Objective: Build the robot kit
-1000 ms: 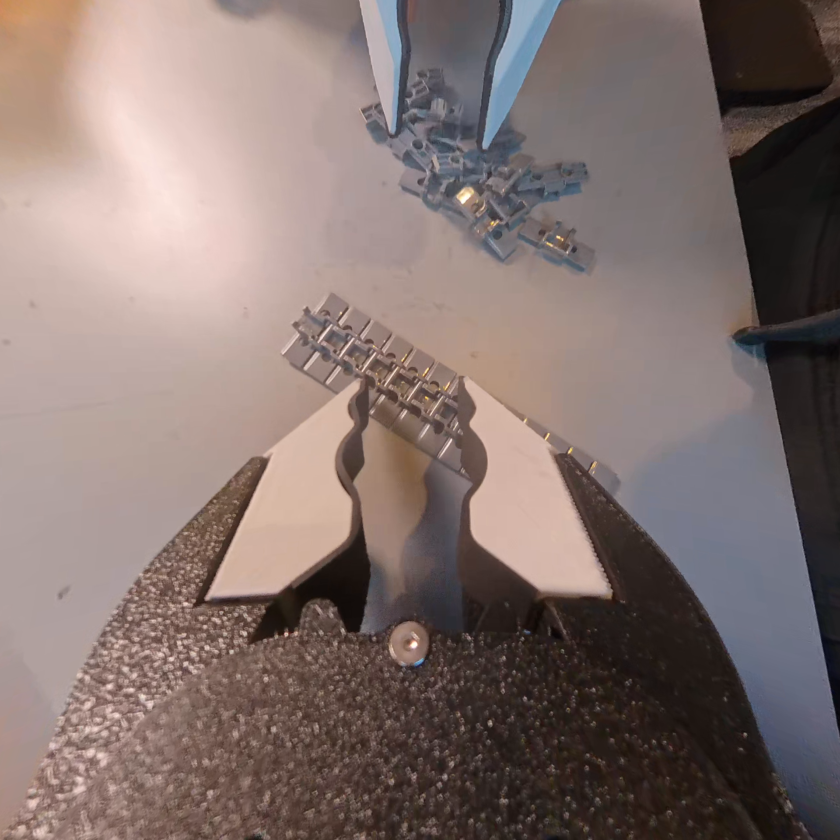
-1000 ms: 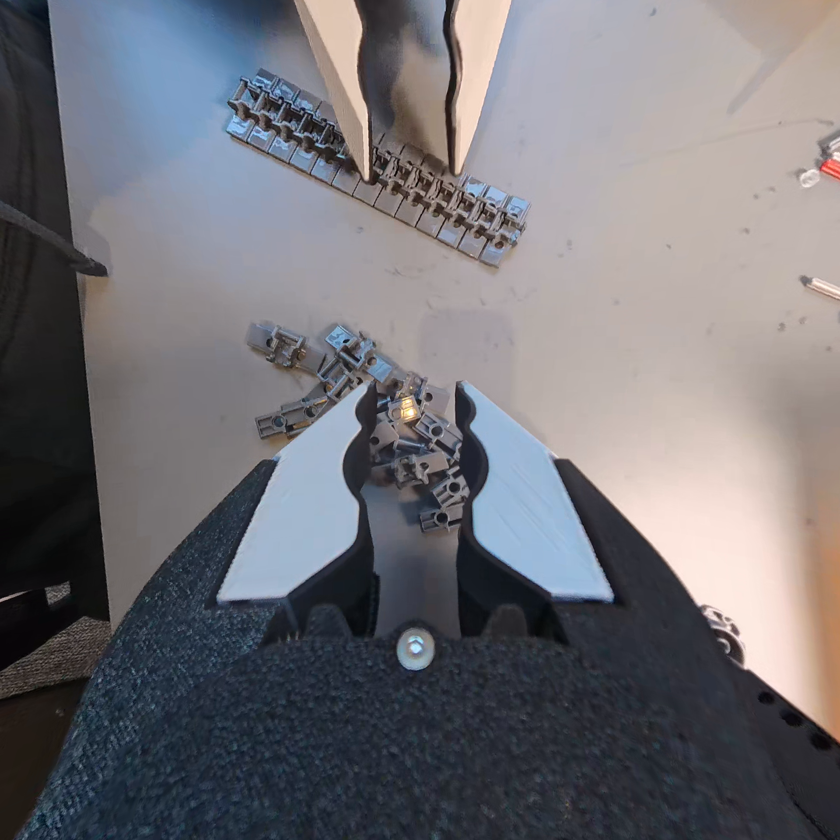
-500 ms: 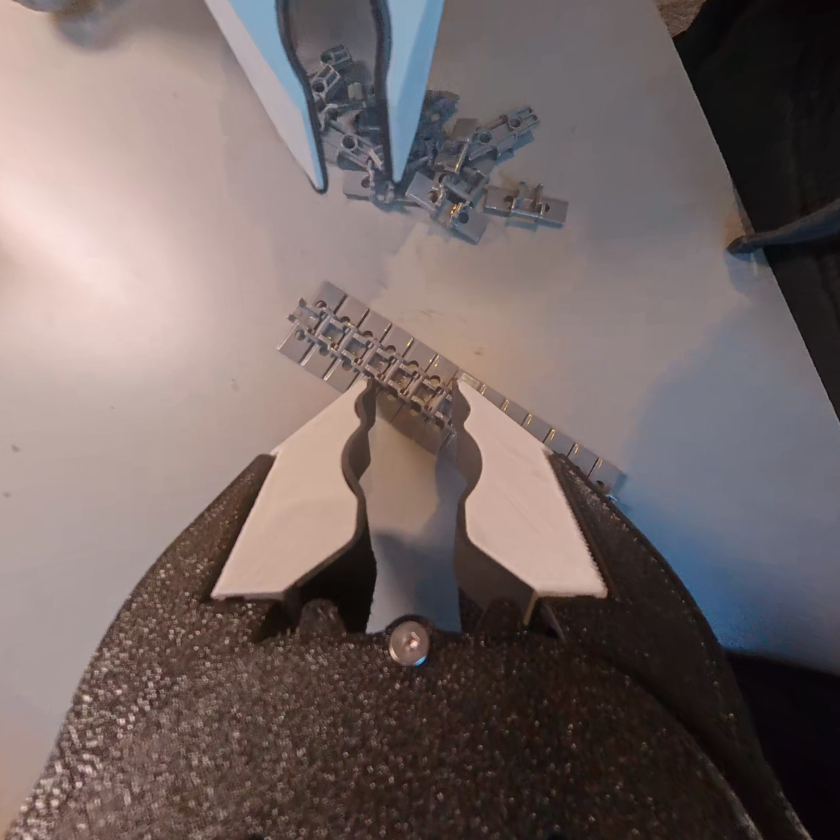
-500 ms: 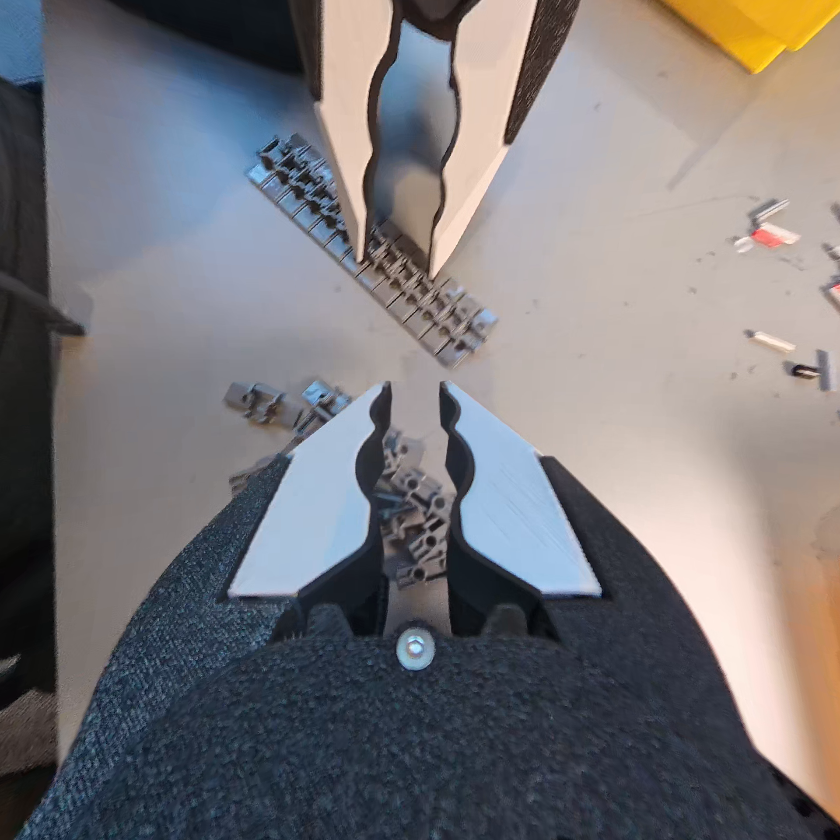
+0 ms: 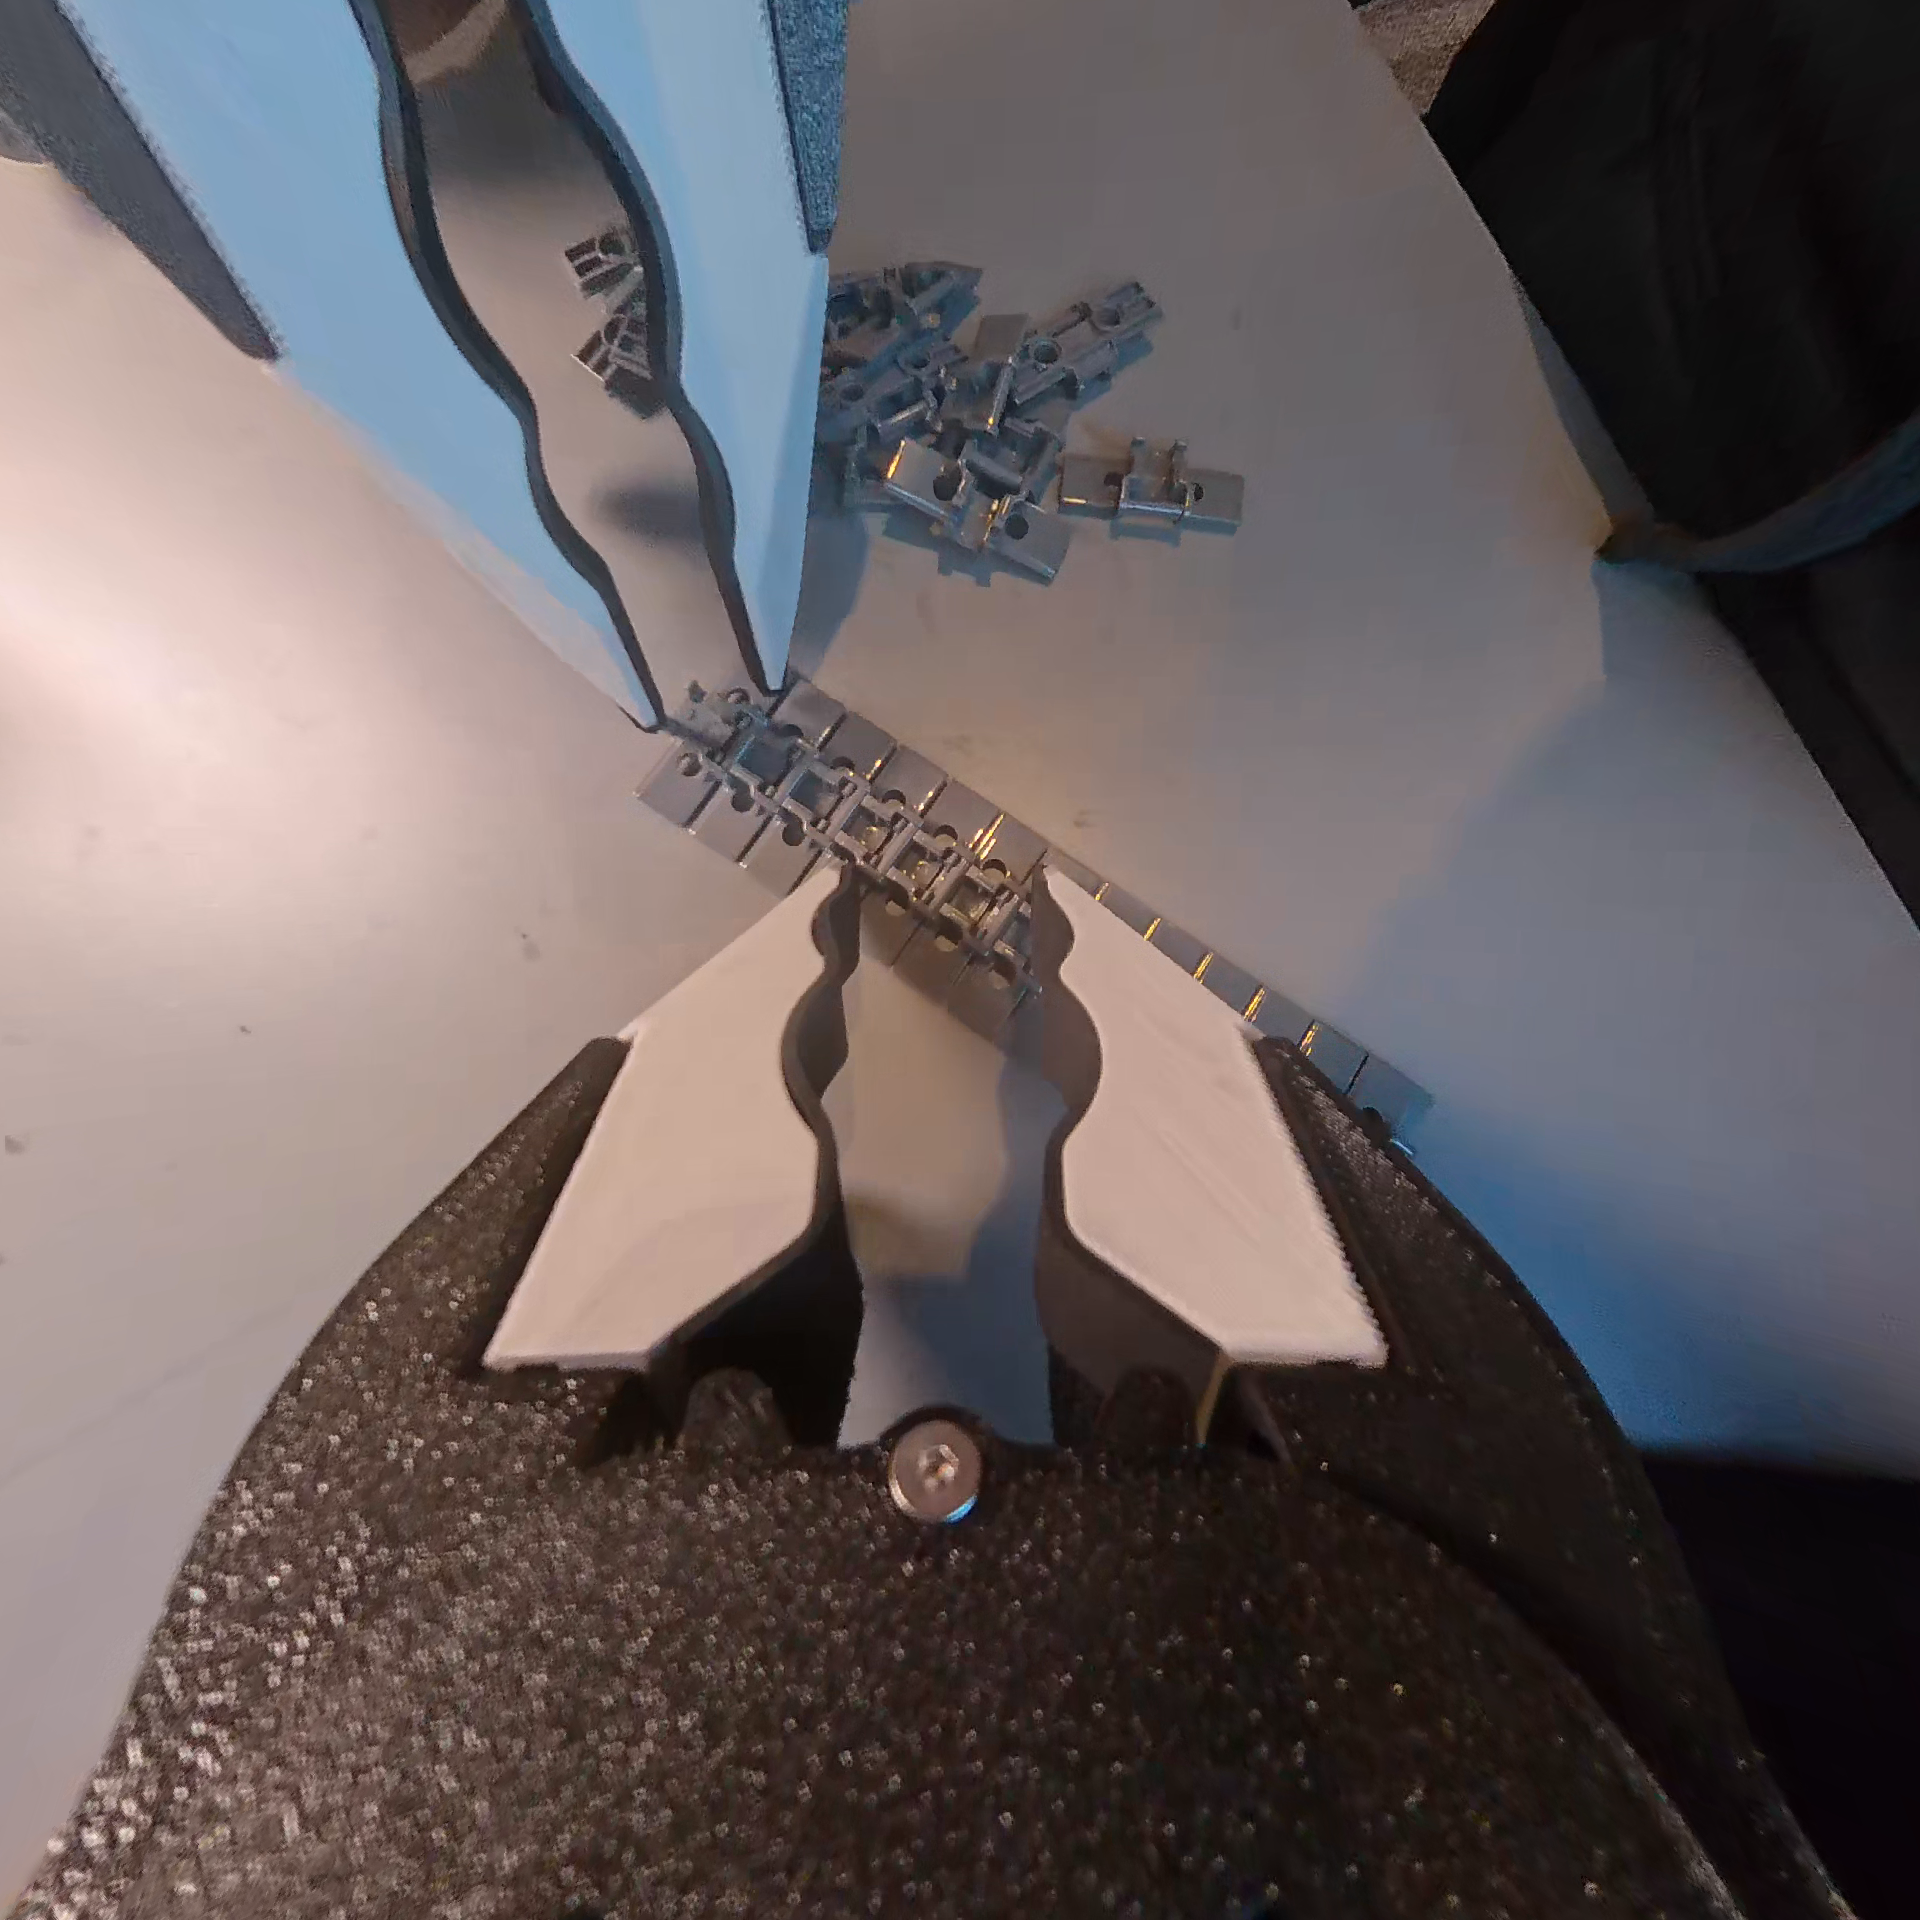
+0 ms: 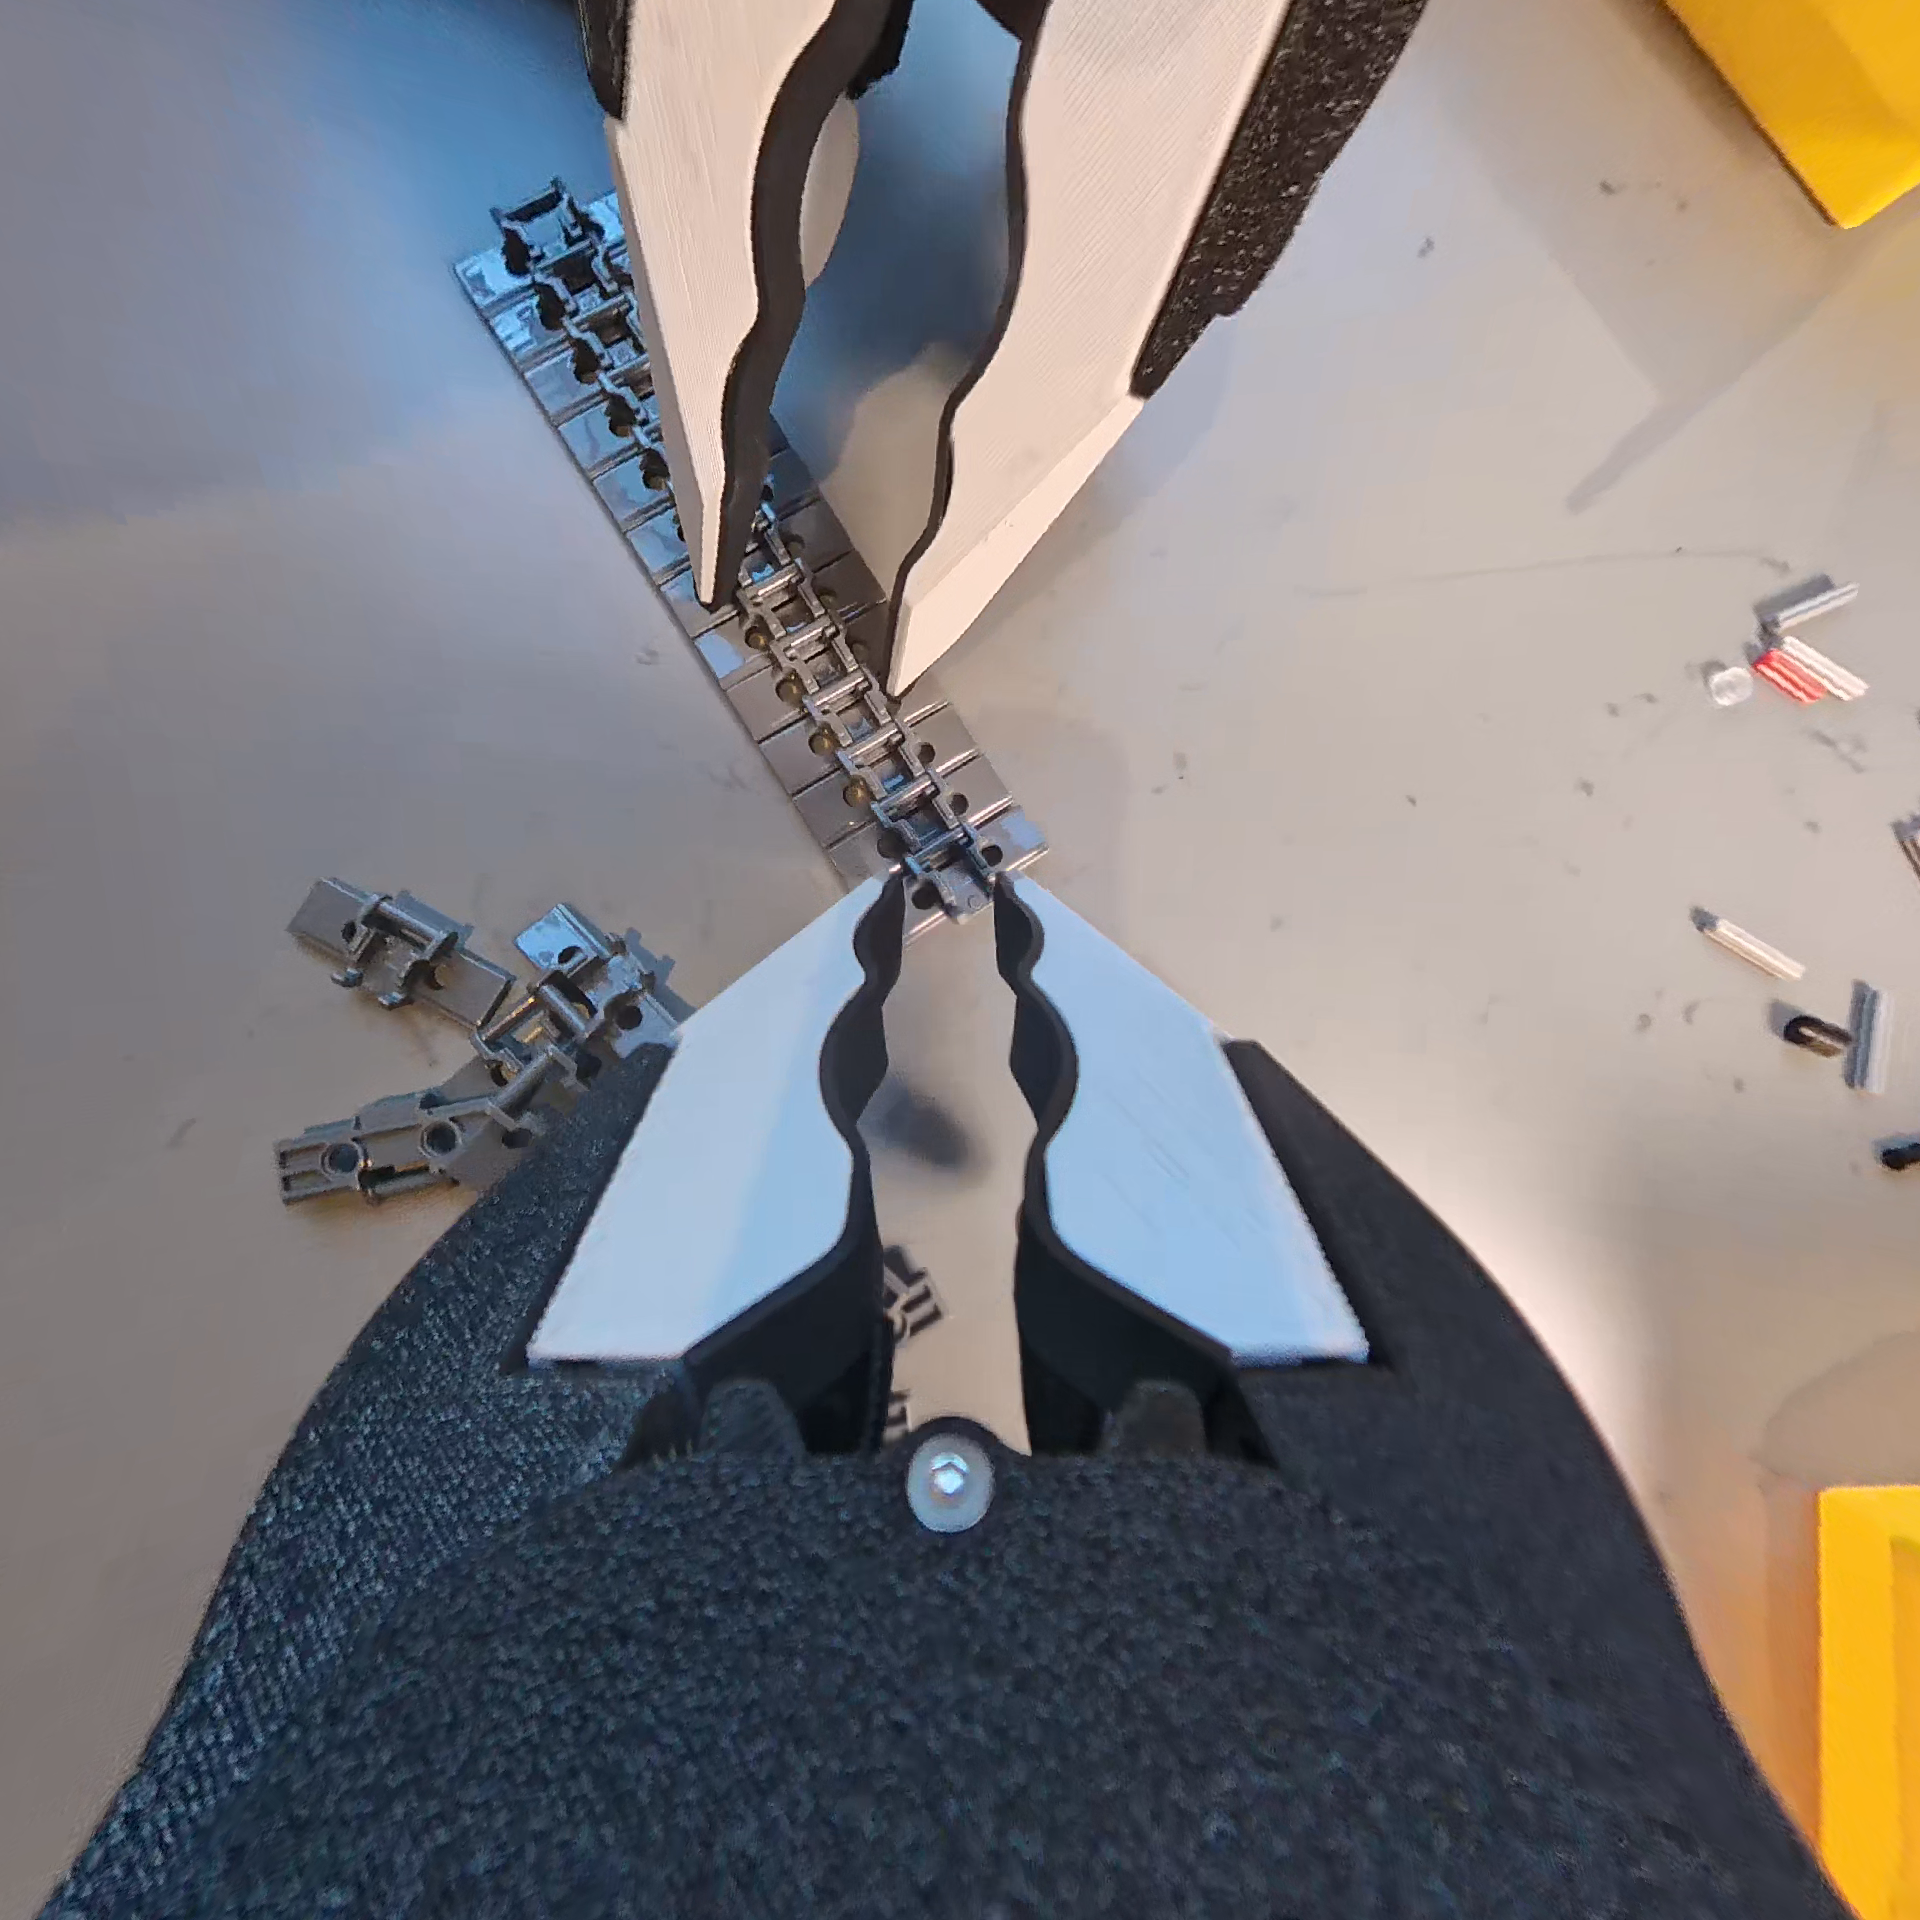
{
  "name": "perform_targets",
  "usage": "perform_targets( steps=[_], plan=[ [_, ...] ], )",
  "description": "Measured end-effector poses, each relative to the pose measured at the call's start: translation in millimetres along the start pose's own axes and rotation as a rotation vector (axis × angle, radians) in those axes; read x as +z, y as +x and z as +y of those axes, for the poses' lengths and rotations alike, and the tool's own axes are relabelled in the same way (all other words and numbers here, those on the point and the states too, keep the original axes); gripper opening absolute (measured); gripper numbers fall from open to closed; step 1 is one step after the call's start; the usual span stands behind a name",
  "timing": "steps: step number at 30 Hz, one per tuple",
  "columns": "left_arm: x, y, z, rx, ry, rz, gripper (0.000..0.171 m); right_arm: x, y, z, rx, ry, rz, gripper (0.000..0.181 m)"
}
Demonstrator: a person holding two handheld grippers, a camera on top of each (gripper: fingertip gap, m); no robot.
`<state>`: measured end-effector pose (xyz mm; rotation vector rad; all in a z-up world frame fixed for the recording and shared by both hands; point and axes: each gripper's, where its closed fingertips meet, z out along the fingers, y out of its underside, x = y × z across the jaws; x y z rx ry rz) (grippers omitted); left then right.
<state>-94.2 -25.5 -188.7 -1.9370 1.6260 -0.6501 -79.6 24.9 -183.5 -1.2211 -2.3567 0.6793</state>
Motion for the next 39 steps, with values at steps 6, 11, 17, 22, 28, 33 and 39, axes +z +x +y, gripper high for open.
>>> perform_targets(
  steps=[6, 11, 17, 22, 28, 33, 39],
  plan=[
    [-0.1, 0.7, 0.1, 0.017, 0.010, 0.026, 0.030, 3.5, -2.1, 0.8, -0.112, -0.059, -0.066, 0.016],
    [-0.6, 1.0, 0.6, 0.019, 0.030, 0.044, 0.030, 3.9, -3.9, 2.0, -0.123, -0.119, -0.125, 0.013],
    [-1.8, -0.4, 1.4, 0.011, 0.029, 0.053, 0.029, 4.1, -5.7, 3.2, -0.196, -0.233, -0.130, 0.012],
    [-6.4, -6.8, 3.7, -0.031, 0.026, 0.000, 0.027, 5.1, -3.2, 1.9, -0.135, -0.188, -0.112, 0.013],
    [-22.1, -6.7, 2.3, -0.074, 0.070, -0.082, 0.028, -17.4, 9.9, -2.3, -0.035, -0.014, 0.025, 0.025],
    [-25.4, -0.9, 9.2, -0.092, 0.047, -0.121, 0.028, -41.8, -5.0, 0.3, 0.031, 0.044, 0.015, 0.025],
    [-18.9, 11.7, 17.7, -0.117, 0.033, -0.155, 0.032, -38.1, -49.9, 12.1, 0.091, 0.017, -0.106, 0.025]
  ],
)
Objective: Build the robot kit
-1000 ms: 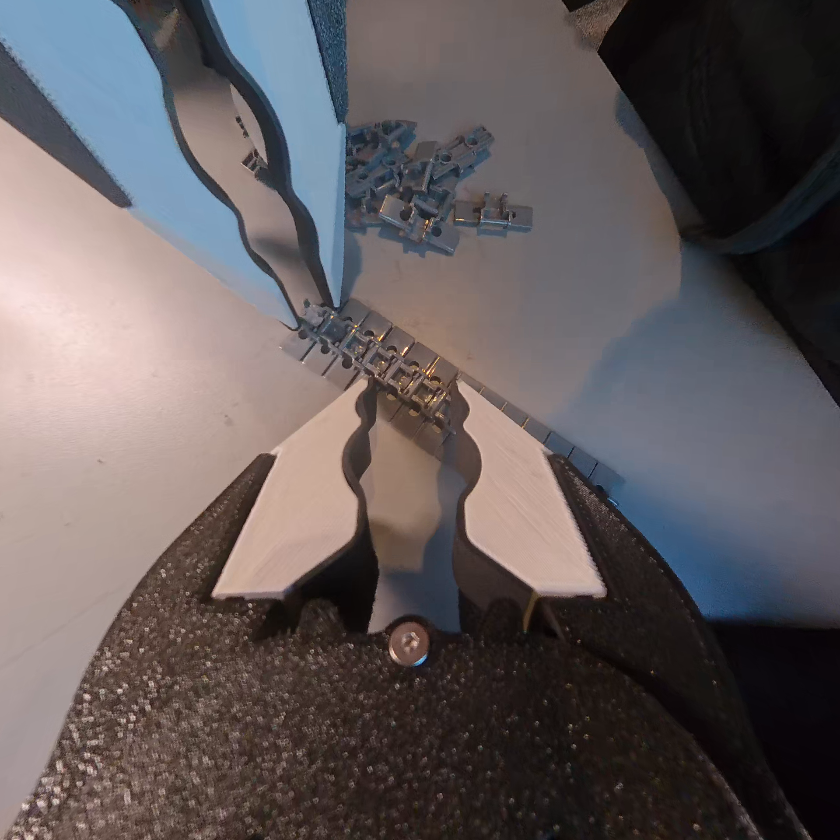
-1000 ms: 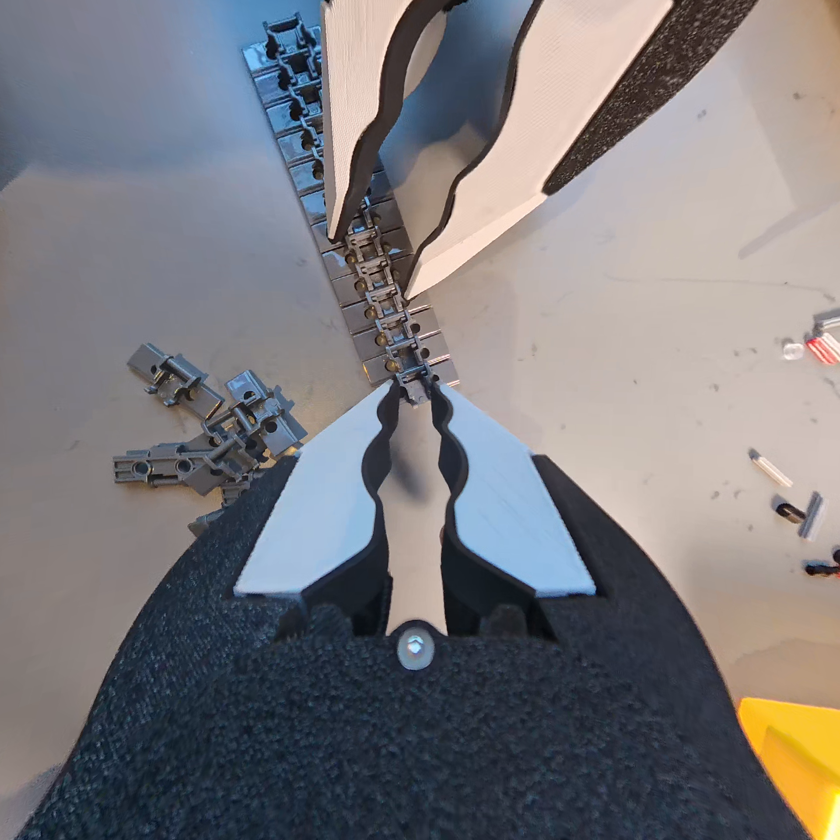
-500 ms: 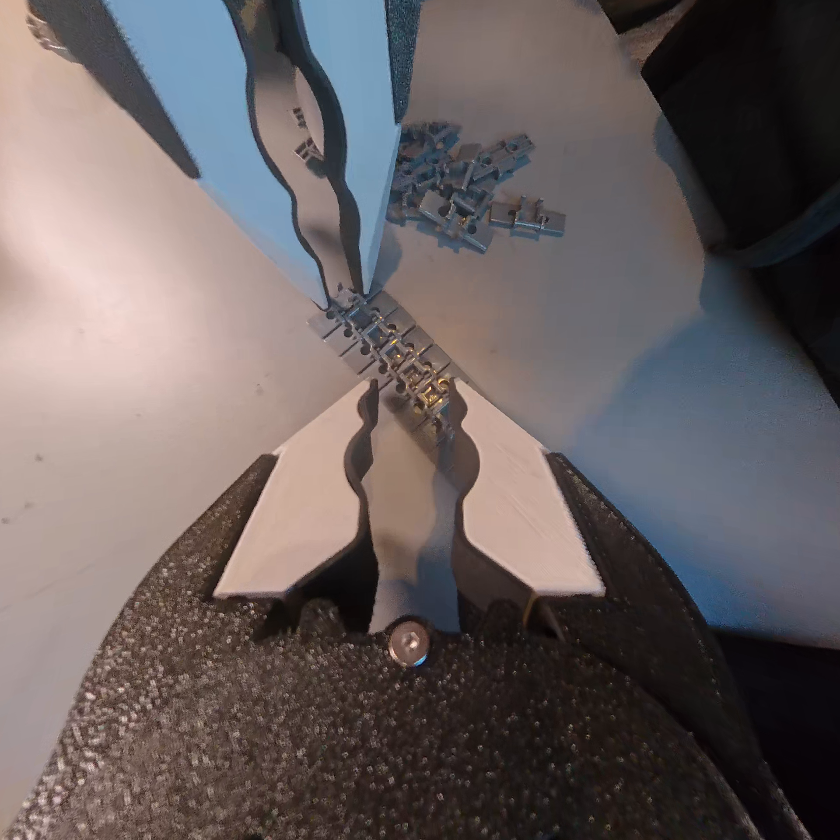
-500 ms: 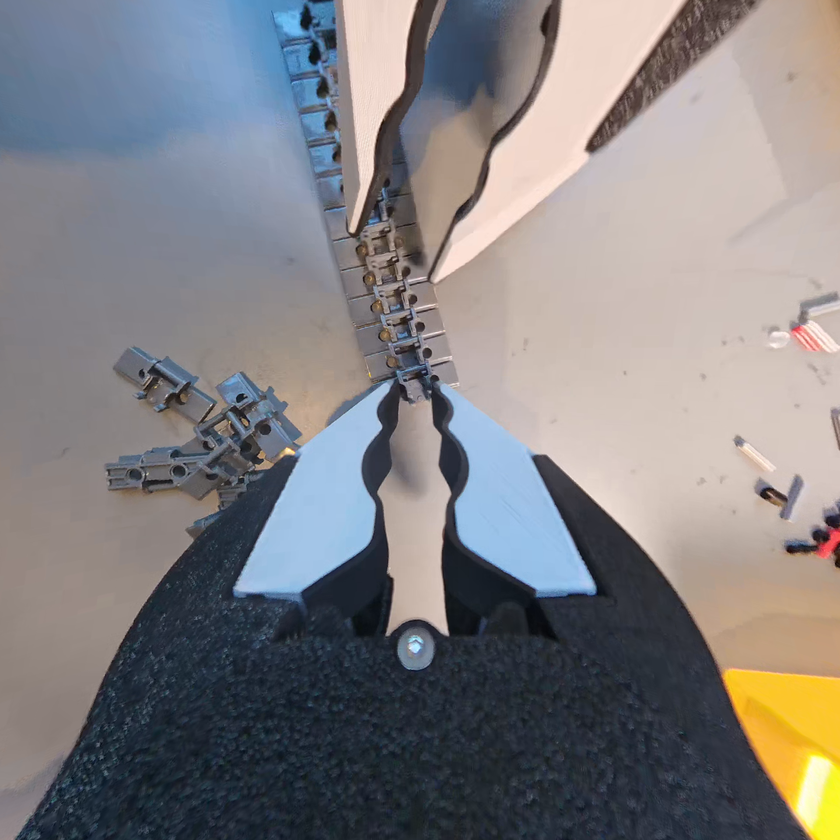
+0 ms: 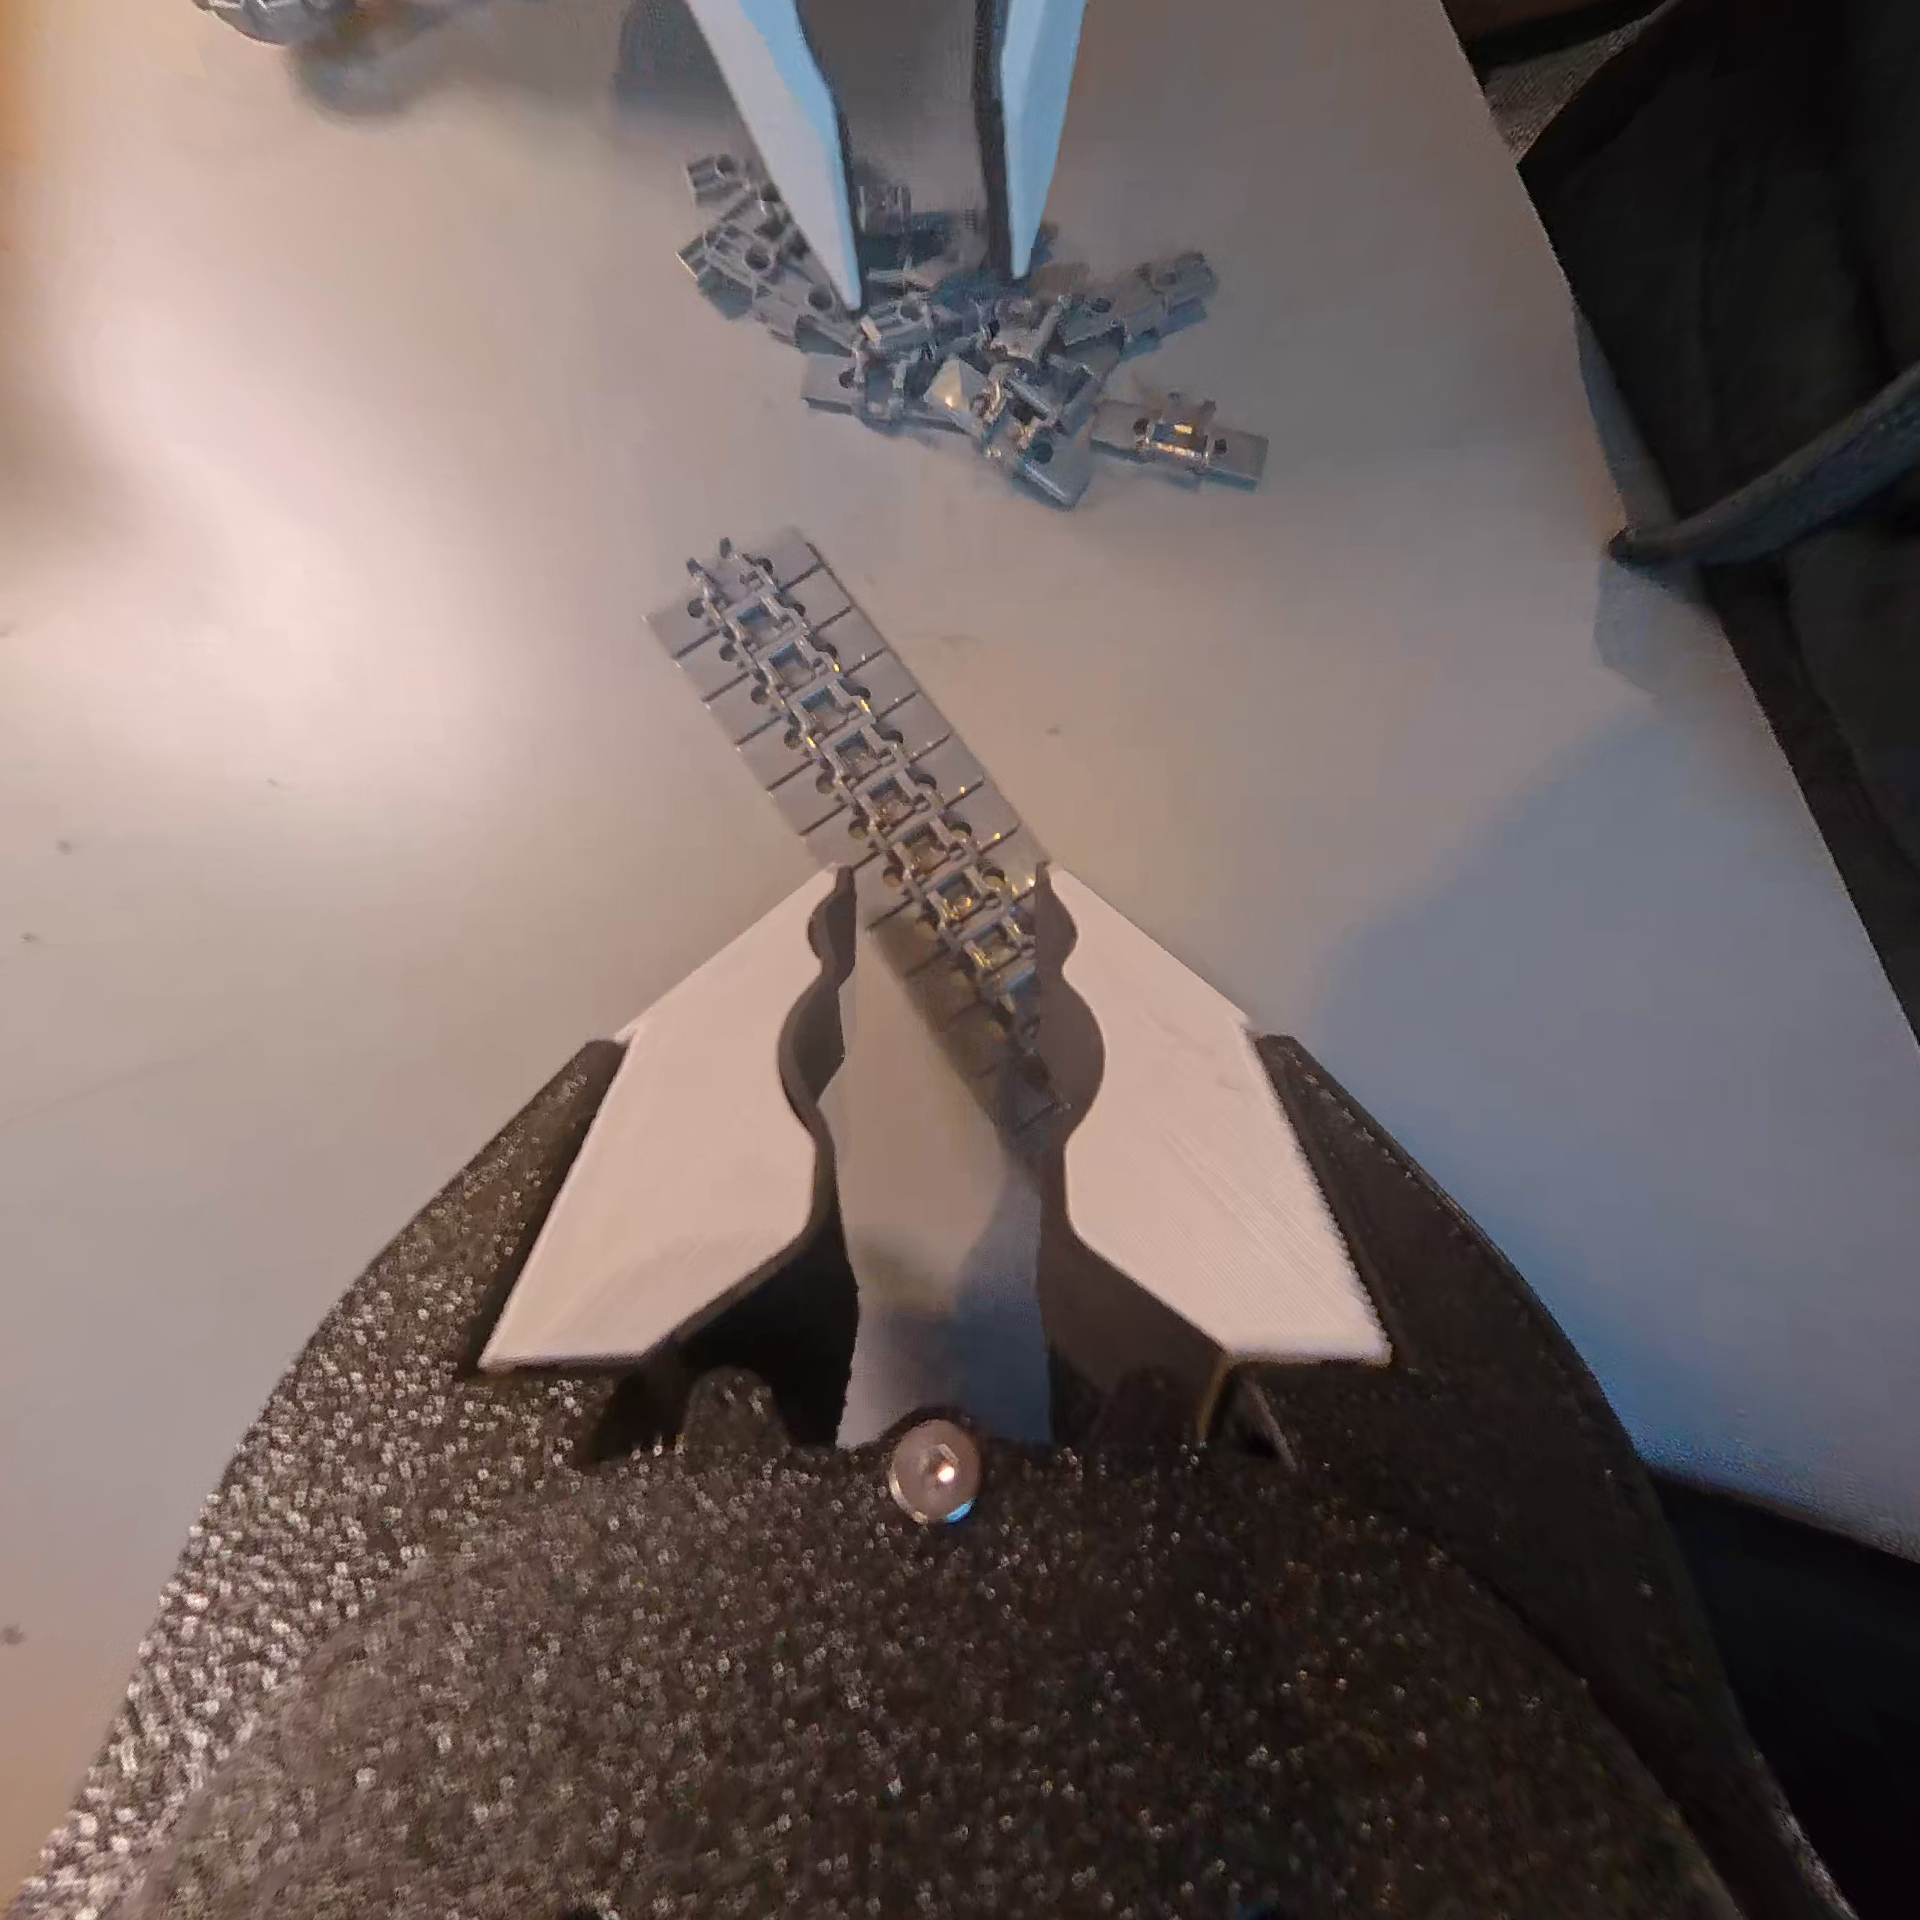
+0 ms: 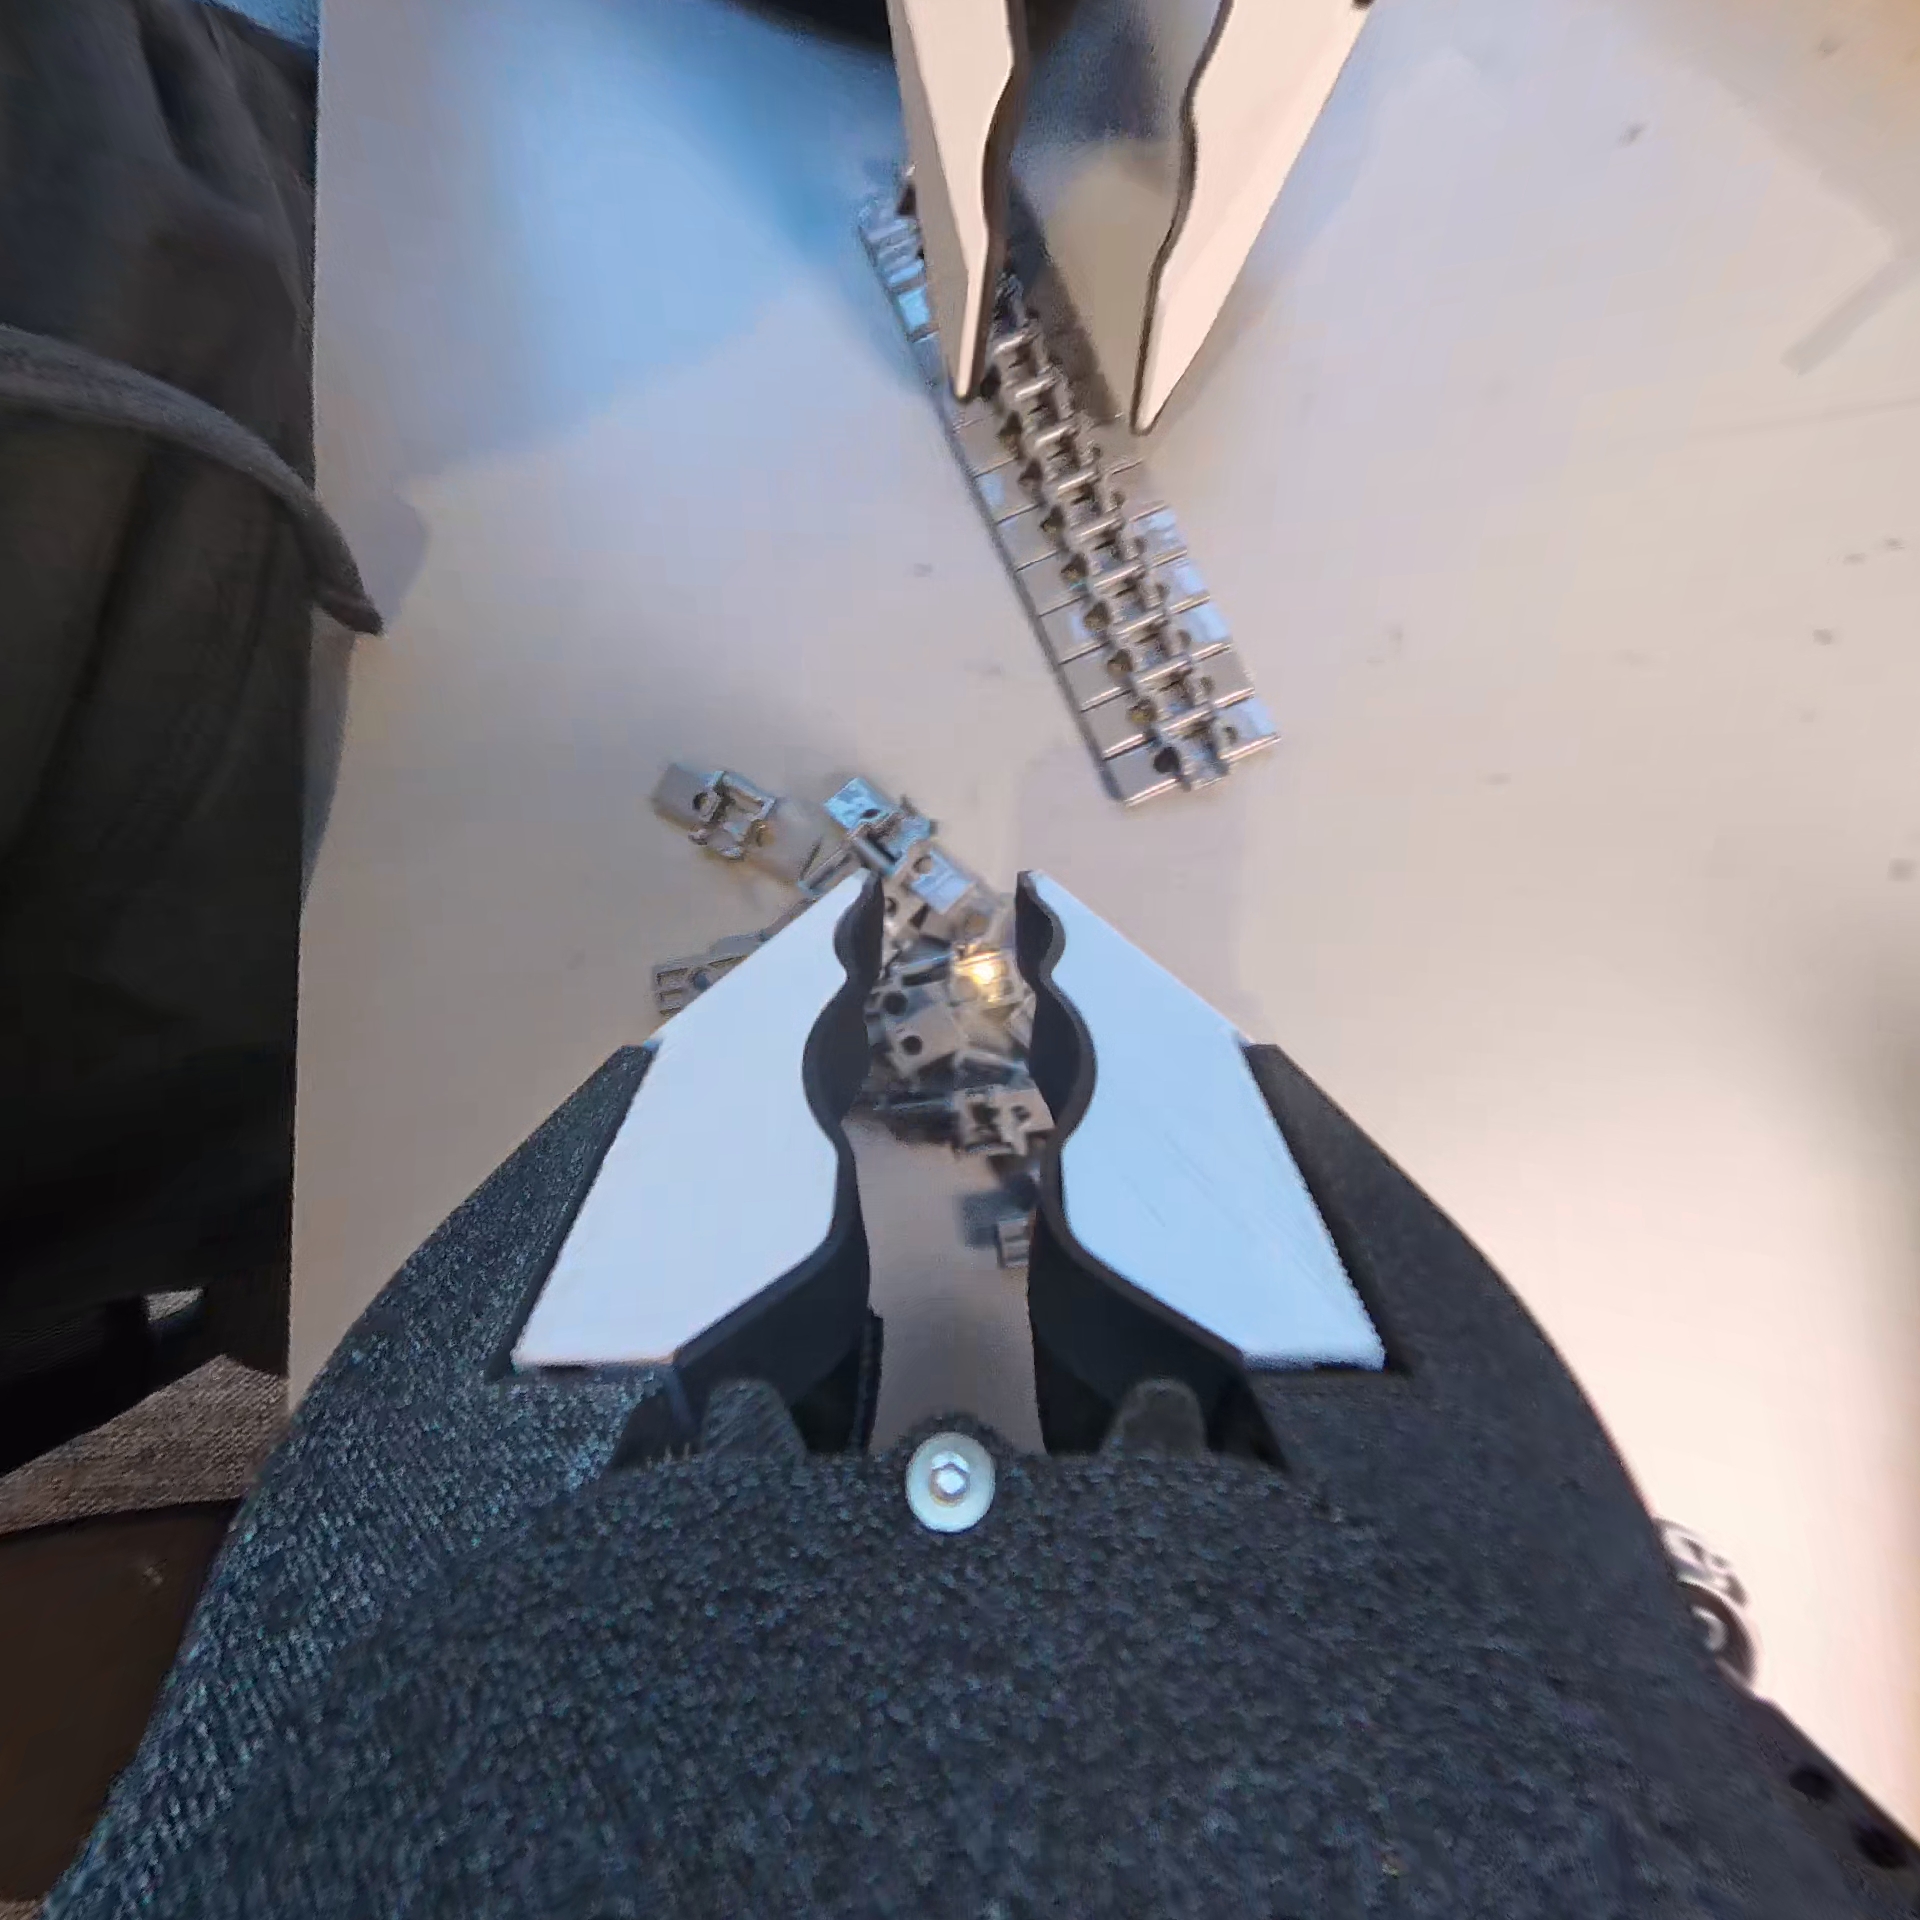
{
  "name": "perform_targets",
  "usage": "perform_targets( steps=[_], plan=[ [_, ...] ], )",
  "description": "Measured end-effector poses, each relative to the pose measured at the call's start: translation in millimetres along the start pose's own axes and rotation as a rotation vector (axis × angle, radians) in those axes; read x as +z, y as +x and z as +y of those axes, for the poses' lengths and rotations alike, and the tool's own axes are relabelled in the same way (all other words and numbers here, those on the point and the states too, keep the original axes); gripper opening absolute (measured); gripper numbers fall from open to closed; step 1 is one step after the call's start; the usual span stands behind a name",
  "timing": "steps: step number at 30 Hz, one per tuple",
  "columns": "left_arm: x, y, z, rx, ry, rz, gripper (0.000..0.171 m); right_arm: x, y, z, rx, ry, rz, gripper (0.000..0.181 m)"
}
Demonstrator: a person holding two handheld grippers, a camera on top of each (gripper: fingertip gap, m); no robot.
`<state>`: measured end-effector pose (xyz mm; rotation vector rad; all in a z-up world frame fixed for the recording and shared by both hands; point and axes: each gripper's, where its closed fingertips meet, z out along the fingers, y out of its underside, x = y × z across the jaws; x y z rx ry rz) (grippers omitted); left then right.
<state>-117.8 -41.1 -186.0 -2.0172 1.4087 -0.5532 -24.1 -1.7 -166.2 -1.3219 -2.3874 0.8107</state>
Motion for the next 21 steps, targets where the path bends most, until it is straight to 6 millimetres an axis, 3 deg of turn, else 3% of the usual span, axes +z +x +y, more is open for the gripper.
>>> perform_targets(
  steps=[5, 13, 17, 21],
  plan=[
    [2.4, 2.7, 3.1, -0.019, -0.007, -0.014, 0.032, 8.5, -10.0, 3.8, 0.010, -0.021, -0.019, 0.025],
    [-0.1, 1.4, 3.5, -0.026, -0.008, -0.037, 0.031, 21.0, -9.8, 2.6, -0.011, -0.082, -0.017, 0.026],
    [-7.8, 0.3, -10.7, -0.046, 0.095, -0.042, 0.031, 23.9, -11.9, 4.4, -0.027, -0.113, -0.035, 0.006],
    [-14.3, -0.6, -35.5, -0.050, 0.228, -0.058, 0.031, 15.9, -5.1, -7.8, -0.019, -0.035, 0.001, 0.006]
  ],
)
